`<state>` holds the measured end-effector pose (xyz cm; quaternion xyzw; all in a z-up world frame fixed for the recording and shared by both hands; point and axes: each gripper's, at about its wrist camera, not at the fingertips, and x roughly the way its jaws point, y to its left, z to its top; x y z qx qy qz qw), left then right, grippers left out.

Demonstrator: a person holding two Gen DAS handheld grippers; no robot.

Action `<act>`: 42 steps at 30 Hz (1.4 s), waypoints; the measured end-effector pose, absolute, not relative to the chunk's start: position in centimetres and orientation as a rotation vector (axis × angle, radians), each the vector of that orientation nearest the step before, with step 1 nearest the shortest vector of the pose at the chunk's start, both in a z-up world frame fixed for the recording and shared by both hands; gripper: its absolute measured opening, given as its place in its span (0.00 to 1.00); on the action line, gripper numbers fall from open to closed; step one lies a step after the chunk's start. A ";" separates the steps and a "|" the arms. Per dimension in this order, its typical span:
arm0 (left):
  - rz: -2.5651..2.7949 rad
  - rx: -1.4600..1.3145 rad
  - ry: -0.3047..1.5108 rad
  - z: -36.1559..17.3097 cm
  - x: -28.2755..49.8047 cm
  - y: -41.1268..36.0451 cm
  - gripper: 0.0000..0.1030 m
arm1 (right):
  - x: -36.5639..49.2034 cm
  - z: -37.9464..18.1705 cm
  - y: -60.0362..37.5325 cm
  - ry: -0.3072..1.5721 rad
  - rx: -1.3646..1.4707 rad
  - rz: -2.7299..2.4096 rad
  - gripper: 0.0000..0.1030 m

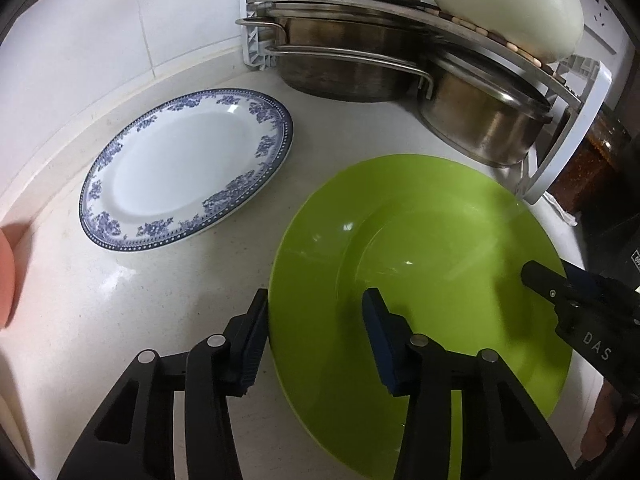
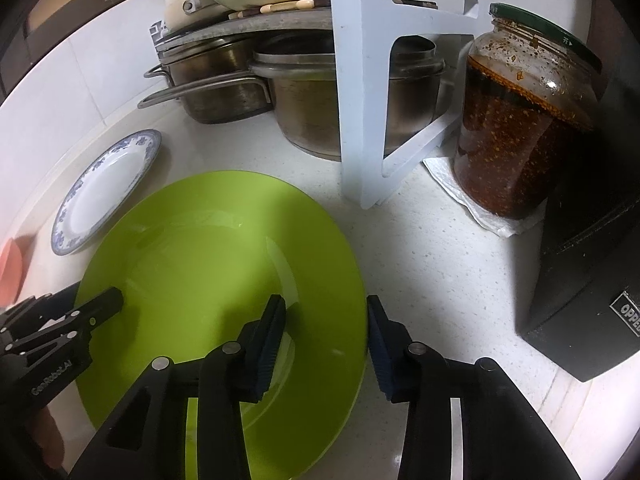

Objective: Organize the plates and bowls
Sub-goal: 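Close both grippers on the lime-green plate rim, then carry the lime-green plate over the blue-and-white plate and lower it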

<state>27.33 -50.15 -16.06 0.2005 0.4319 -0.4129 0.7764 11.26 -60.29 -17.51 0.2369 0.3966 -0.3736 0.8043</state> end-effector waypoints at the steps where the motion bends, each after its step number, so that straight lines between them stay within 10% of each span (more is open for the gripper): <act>1: -0.894 0.434 0.933 -16.0 27.3 -50.2 0.45 | 11.3 -17.5 -60.3 0.852 0.505 -0.801 0.40; 42: -0.622 0.244 0.888 -8.5 26.0 -31.0 0.38 | 14.1 -9.6 -45.3 0.822 0.313 -0.569 0.39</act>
